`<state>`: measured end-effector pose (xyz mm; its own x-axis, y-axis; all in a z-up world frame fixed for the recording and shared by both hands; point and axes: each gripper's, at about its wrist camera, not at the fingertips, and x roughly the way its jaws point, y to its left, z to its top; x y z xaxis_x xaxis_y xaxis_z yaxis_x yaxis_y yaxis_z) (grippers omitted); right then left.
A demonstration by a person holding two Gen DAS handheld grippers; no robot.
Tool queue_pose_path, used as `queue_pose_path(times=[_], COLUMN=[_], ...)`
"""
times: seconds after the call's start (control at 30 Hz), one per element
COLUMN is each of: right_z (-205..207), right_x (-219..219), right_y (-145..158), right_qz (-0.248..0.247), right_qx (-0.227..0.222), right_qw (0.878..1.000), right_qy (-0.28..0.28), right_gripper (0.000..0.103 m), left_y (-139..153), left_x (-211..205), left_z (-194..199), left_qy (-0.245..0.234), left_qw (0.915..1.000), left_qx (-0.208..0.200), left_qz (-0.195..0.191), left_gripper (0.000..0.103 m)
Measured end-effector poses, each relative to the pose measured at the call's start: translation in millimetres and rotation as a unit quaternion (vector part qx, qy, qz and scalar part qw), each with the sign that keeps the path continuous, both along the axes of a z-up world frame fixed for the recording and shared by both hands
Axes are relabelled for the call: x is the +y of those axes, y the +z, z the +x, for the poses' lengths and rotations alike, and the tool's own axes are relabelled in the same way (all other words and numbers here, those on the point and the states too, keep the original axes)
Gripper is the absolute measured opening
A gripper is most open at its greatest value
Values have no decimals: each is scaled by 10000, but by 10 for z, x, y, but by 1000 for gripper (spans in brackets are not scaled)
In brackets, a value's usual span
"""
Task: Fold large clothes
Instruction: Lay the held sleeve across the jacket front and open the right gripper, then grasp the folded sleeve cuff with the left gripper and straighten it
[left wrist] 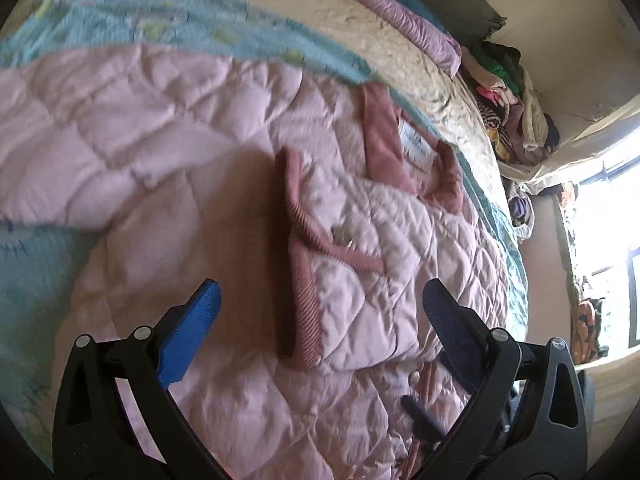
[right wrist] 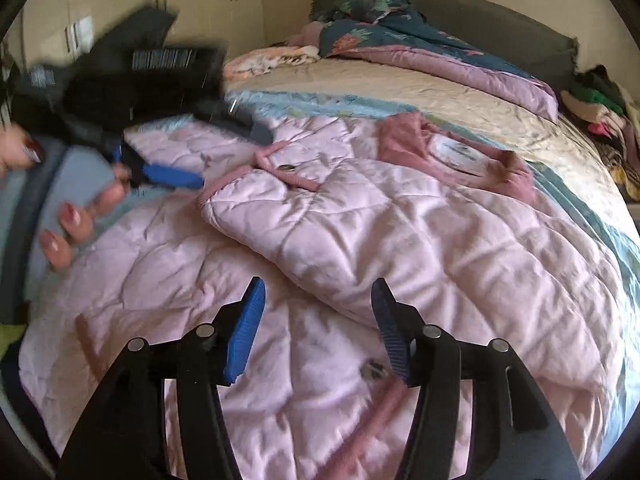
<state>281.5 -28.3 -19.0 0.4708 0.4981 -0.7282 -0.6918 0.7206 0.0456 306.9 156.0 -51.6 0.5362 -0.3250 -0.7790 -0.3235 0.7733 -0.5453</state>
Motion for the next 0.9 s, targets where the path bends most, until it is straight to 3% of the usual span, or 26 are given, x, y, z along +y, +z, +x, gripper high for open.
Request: queue_pose_path(times=[0.13, 0.27, 0.3, 0.33, 0.4, 0.43, 0.5, 0.67, 0.8, 0.9], right_z=[-54, -162, -201, -234, -267, -280, -311, -323, -294, -251], right_x=[-342, -727, -852, -973, -1181, -1266, -1487, -1815, -1961, -2030], right_y=[112, 198, 210, 214, 203, 196, 182, 200, 330, 379], right_qz=[124, 174, 210, 241, 320, 355, 477, 547, 623, 660], right_qx=[-99, -306, -327, -340, -291, -255, -150, -98, -251, -330], right_qw=[9989, 9947, 9928, 9907, 9868, 9853, 9799, 9706, 9655, 9630], right_qy=[-432, -965, -1131, -1298, -1559, -1654, -1930, -2342, -2518, -2591], right_gripper=[54, 54, 54, 54, 54, 54, 54, 54, 54, 54], left_y=[-200, -225, -221, -208, -180, -130, -28, 361, 926, 1056], left_x=[-82, -205, -232, -262, -296, -320, -375, -444, -386, -319], left_z=[-23, -40, -42, -40, -21, -11, 9, 119, 162, 176], left_qy=[-51, -71, -90, -132, -179, -233, -381, -583, -576, -599], left_qw=[9985, 9992, 9993, 9993, 9993, 9996, 9985, 9934, 9854, 9811], left_qx=[167, 97, 58, -5, -43, -141, -316, -704, -1363, -1569], left_qz=[-520, -374, -363, -363, -312, -105, 233, 692, 845, 966], left_gripper=[95, 92, 81, 62, 45, 32, 20, 15, 15, 15])
